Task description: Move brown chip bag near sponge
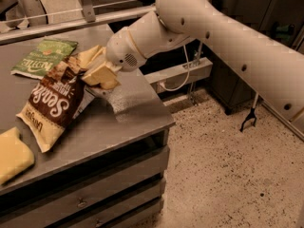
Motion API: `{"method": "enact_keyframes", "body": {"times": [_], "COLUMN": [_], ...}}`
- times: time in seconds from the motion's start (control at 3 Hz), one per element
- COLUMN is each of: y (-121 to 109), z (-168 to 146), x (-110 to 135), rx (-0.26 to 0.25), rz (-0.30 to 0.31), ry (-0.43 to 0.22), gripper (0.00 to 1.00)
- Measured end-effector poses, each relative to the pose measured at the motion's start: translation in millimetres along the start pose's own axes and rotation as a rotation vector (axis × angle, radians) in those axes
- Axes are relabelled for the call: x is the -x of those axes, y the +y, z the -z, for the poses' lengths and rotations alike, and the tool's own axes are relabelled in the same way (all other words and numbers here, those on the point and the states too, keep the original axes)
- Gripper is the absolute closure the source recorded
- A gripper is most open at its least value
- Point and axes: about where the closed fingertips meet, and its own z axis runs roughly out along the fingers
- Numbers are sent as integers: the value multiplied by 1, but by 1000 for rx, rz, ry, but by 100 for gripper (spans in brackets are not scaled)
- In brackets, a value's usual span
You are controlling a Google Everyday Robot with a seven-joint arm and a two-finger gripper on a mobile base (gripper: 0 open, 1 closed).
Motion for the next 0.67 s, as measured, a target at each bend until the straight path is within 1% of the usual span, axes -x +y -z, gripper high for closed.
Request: {"method": "enact_keyframes", "body": {"times": [0.33,0.67], "y": [6,6], "z": [-14,-21], "x": [2,2], "rx": [51,79], "rz": [29,53], "ry": [-6,-2], "gripper": [84,61]}}
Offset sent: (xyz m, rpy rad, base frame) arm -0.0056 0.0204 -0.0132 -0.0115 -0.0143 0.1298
